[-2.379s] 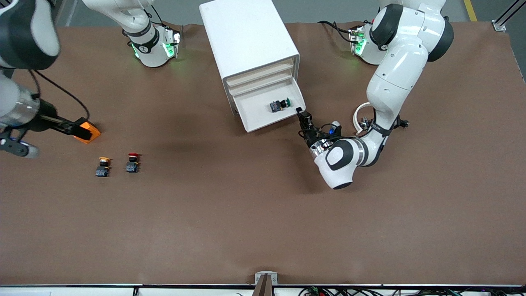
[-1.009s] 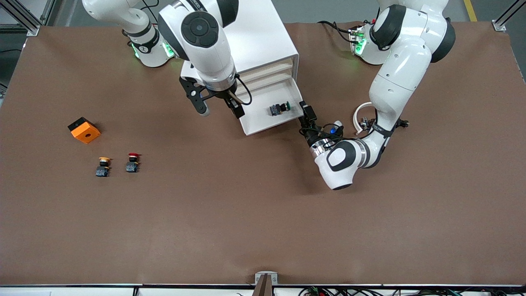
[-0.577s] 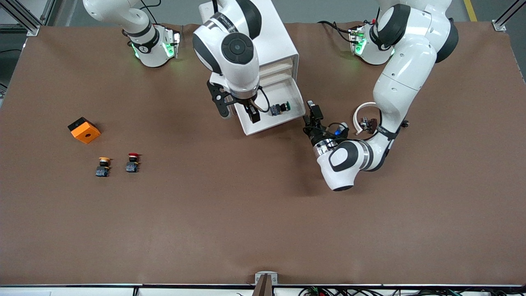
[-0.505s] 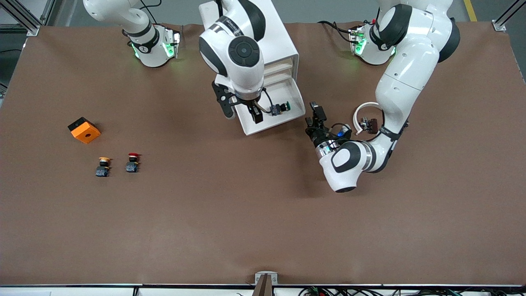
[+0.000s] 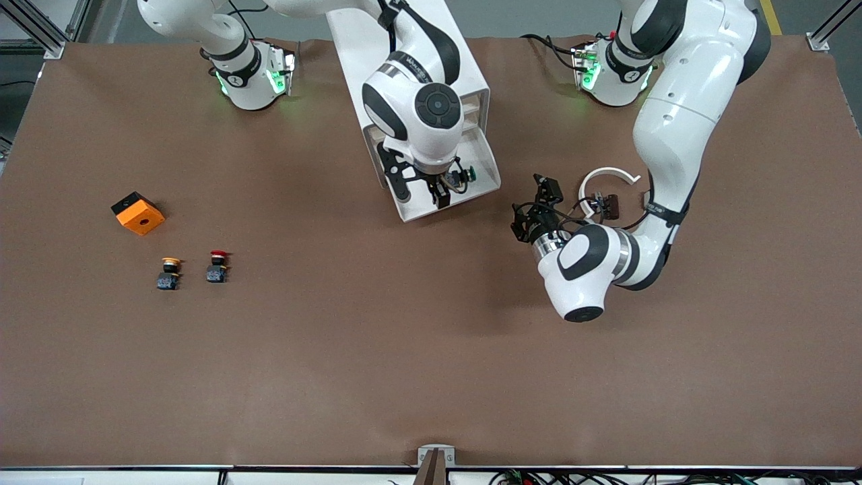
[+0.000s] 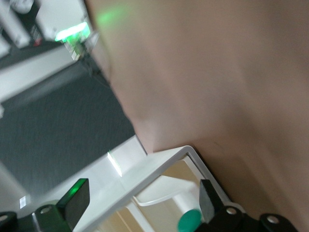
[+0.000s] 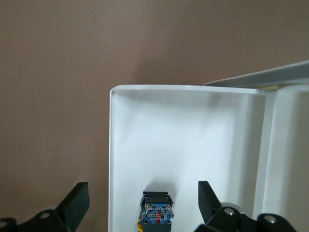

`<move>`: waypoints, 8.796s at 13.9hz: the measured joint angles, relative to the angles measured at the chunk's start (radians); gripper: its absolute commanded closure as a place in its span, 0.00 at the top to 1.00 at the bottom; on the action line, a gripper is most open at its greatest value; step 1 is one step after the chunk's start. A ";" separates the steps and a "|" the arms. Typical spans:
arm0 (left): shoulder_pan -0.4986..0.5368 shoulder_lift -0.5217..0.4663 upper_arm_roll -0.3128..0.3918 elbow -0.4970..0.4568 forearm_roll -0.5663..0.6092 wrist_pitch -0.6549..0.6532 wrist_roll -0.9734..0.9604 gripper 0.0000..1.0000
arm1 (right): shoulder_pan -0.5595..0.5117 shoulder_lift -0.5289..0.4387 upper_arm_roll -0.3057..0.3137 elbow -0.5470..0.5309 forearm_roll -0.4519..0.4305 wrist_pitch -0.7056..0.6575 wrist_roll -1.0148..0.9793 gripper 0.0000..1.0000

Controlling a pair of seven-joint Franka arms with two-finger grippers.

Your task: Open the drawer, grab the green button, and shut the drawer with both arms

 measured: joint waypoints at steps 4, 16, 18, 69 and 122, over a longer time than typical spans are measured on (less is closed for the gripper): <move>-0.011 -0.061 -0.033 -0.003 0.085 0.122 0.227 1.00 | 0.020 0.017 0.000 0.006 0.000 0.017 0.005 1.00; -0.003 -0.172 -0.028 -0.035 0.198 0.495 0.541 1.00 | 0.039 0.083 0.016 0.010 0.001 0.134 0.004 1.00; -0.003 -0.177 -0.030 -0.046 0.243 0.518 0.546 1.00 | 0.044 0.083 0.020 0.011 0.003 0.134 0.004 1.00; -0.145 -0.289 -0.133 -0.458 0.448 0.991 0.424 1.00 | -0.443 -0.093 -0.013 0.266 0.059 -0.271 -1.232 0.00; -0.142 -0.212 -0.188 -0.364 0.225 0.930 0.286 1.00 | -0.692 -0.116 -0.010 -0.683 -0.121 0.707 -1.709 0.31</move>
